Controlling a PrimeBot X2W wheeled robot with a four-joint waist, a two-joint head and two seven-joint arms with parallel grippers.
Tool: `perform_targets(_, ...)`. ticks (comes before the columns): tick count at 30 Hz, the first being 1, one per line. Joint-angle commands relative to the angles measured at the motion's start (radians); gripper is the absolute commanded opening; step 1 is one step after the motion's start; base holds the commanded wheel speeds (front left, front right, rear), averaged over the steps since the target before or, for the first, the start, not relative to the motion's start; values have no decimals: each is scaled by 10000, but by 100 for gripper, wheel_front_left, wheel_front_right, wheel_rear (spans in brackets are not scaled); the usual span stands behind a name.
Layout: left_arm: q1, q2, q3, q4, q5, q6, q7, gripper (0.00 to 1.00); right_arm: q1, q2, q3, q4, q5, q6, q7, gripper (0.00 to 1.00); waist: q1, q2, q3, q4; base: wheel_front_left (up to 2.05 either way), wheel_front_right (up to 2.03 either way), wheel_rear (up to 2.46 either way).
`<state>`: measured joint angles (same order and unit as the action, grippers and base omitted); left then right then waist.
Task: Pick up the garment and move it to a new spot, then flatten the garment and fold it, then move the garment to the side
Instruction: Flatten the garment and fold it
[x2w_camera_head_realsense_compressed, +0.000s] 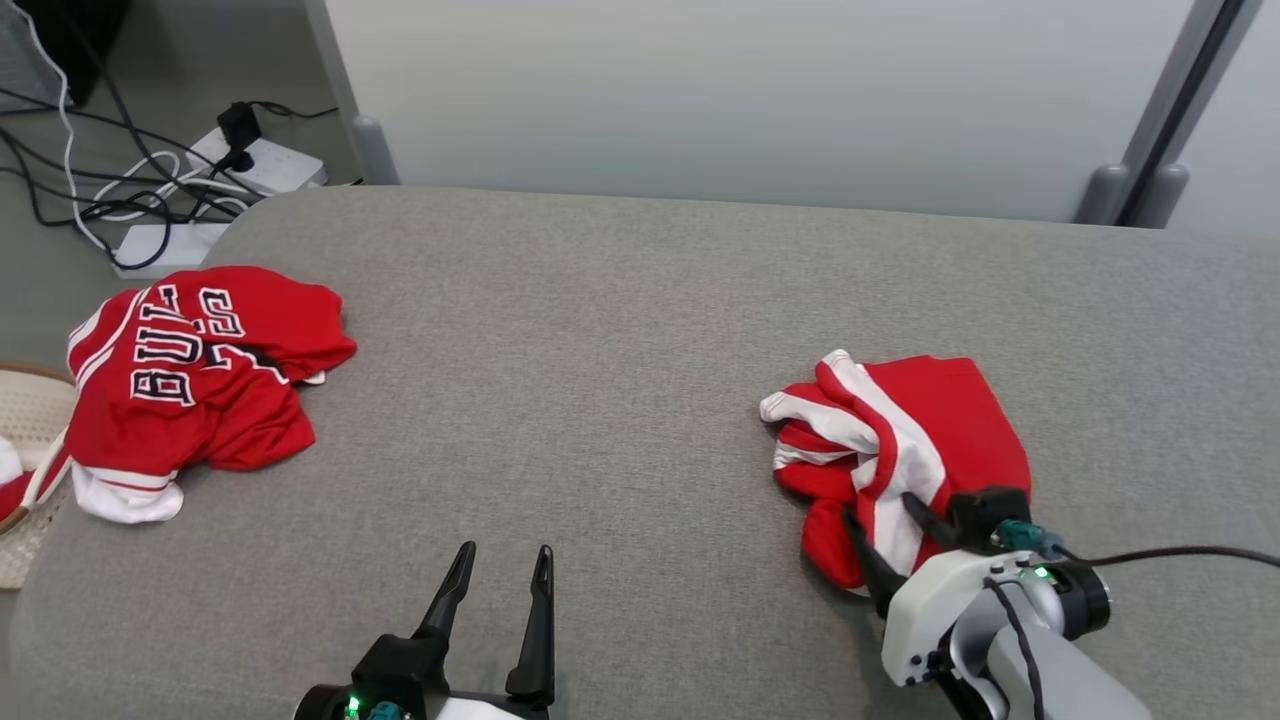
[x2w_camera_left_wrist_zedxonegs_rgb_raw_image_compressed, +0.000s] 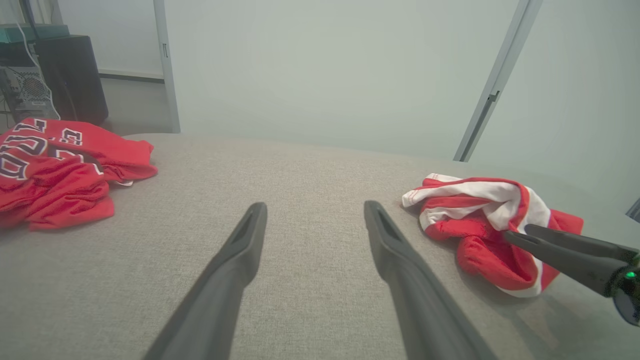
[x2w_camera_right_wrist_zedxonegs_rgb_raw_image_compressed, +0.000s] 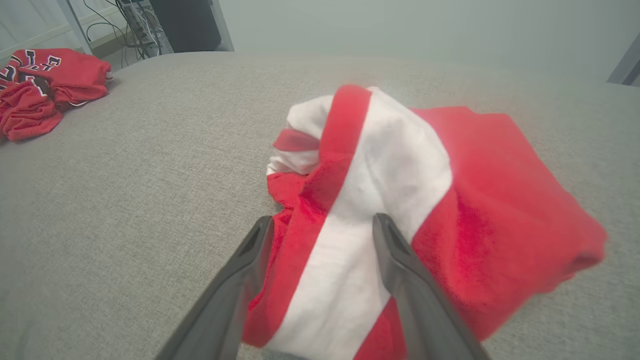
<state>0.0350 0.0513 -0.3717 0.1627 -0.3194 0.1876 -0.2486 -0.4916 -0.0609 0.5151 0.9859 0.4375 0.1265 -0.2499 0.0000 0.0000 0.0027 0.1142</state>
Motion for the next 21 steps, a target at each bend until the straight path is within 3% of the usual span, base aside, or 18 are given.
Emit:
perform_targets(1,-536,-10,235,-274,-130,109,-132,100,-441,105,-56,79,-138,42,-118,100,0,0,80,188,0,0,0)
perform_targets(3,-583,-10,180,-280,-161,131,-132,100,-602,105,-314,437,-308,42,-118,96,0,0,112,308,0,0,0)
perform_targets(4,-601,-10,164,-281,-176,142,-132,100,-677,105,-456,639,-409,42,-118,47,0,0,124,354,0,0,0)
perform_targets(6,-627,-10,154,-273,-192,146,-132,100,-814,105,-756,983,-568,42,-118,0,0,0,135,413,0,0,0)
perform_targets(8,-653,-10,139,-259,-203,142,-132,100,-880,105,-1017,1213,-686,42,-118,0,0,0,141,476,0,0,0)
perform_targets(11,-670,-10,116,-229,-218,144,-132,100,-663,106,-877,851,214,42,-118,0,0,0,106,545,0,0,0)
perform_targets(17,-589,-10,123,-186,-226,159,-132,100,-198,106,1285,-1399,3650,42,-111,0,0,0,-42,421,0,0,0)
perform_targets(21,-587,-10,122,-202,-187,153,-132,100,-453,106,1262,-2704,4258,42,-115,0,0,0,-76,262,0,0,0)
